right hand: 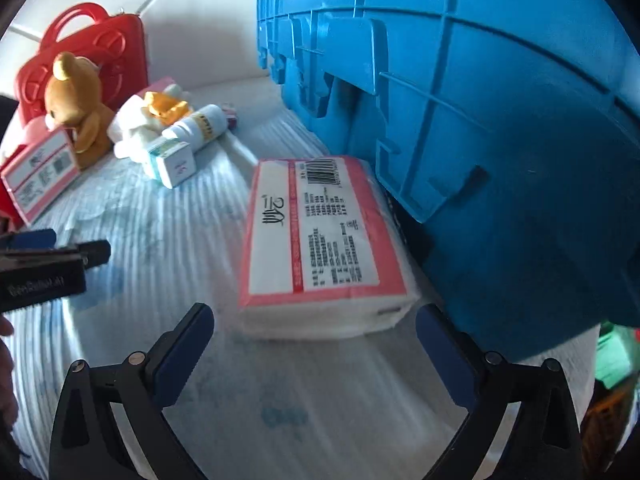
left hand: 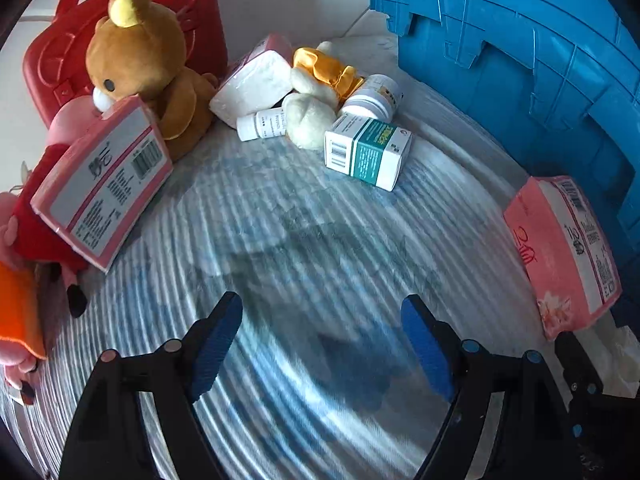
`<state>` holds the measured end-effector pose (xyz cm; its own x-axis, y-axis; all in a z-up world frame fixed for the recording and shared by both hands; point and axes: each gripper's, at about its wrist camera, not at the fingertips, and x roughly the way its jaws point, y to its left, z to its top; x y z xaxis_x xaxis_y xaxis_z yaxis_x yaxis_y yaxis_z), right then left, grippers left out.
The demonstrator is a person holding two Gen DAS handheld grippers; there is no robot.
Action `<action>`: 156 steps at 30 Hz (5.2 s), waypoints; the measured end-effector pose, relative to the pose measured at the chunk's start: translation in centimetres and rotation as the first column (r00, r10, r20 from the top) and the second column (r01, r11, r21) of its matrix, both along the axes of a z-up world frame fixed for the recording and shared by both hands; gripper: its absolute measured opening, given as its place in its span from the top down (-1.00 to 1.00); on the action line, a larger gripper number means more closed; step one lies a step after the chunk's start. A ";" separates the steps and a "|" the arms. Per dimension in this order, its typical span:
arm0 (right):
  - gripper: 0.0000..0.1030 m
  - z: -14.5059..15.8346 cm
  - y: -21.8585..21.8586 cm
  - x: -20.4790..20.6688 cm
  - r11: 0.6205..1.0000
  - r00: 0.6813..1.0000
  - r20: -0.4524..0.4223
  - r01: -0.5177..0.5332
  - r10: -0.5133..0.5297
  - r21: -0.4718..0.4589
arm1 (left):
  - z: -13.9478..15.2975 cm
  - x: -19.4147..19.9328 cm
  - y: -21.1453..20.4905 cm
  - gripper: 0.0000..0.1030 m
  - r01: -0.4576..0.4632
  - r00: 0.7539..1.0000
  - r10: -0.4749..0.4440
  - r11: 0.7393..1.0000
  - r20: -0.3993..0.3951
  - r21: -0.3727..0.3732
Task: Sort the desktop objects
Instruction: 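Approach the green-white tablet box with left tool while right tool approaches the pink tissue pack, then grasp the tablet box with left tool while right tool grasps the pink tissue pack, then lift and carry the tablet box and tissue pack over the blue bin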
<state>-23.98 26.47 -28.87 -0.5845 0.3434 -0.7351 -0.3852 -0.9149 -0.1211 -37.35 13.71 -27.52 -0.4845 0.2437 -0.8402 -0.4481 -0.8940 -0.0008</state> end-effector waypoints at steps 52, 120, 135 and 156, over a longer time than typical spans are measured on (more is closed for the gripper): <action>-0.79 0.1 -0.7 -15.1 0.964 0.969 -0.031 -0.247 0.245 -0.097 | -2.4 -10.9 0.8 -0.48 -0.179 0.984 0.179 0.983 -0.016 0.032; -0.70 1.5 -6.6 -15.4 0.826 0.841 -0.014 -0.534 0.541 -0.180 | 3.0 -4.9 -7.3 -0.21 -0.419 0.902 0.410 0.907 -0.135 -0.041; -0.69 18.0 -12.0 -2.9 0.728 0.715 -0.203 -0.686 0.669 -0.013 | 16.5 8.8 -13.6 -0.21 -0.535 0.807 0.535 0.842 -0.248 0.076; -0.69 33.2 -7.4 10.2 0.829 0.750 -0.364 -0.540 0.552 0.147 | 29.8 19.8 -8.6 -0.21 -0.364 0.813 0.428 0.902 -0.394 0.231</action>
